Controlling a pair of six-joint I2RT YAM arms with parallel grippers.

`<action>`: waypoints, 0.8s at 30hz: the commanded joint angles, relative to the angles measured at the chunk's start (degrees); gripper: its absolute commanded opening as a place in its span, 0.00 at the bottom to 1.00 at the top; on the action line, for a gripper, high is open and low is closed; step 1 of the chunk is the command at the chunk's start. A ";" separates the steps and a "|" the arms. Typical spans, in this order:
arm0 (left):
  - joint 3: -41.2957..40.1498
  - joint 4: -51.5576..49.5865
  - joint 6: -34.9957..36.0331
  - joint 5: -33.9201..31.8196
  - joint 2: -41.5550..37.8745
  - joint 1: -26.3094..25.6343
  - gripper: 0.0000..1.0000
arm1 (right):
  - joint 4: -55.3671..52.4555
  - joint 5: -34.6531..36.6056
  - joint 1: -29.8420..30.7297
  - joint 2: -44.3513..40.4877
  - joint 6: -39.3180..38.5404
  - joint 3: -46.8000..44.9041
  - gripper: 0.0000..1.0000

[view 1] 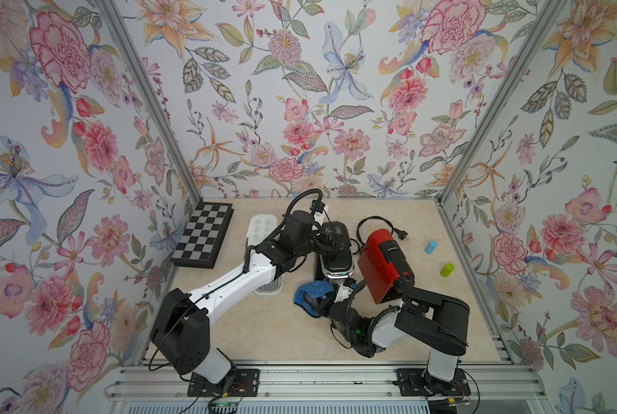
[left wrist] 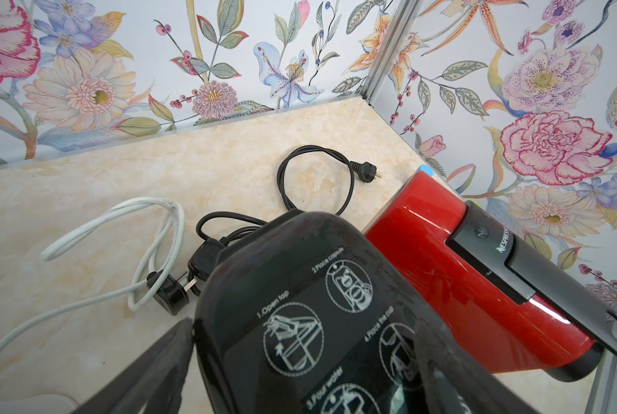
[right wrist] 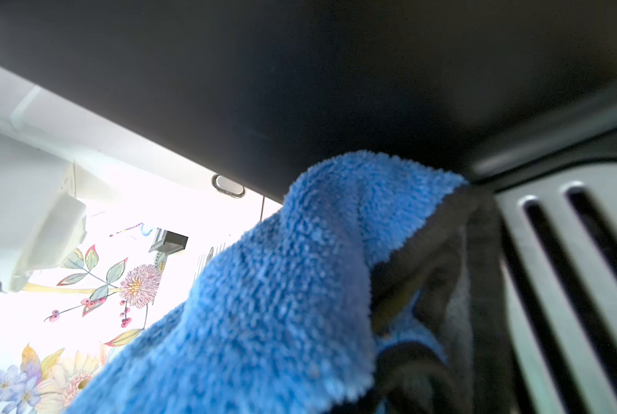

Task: Wipe the surface of a coffee machine
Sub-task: Wipe the dirt from the surface of the coffee machine.

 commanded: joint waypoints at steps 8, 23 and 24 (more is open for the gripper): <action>1.26 -5.21 0.80 0.23 -5.02 0.88 0.98 | -21.15 5.73 -3.50 -3.60 9.49 -4.47 0.00; 2.78 -10.89 1.86 -2.40 -17.80 9.13 0.99 | -48.83 16.57 6.73 -26.92 5.78 -3.44 0.00; 2.11 -10.82 1.78 -2.66 -18.50 10.07 0.99 | -51.60 17.98 8.28 -28.96 5.43 -2.82 0.00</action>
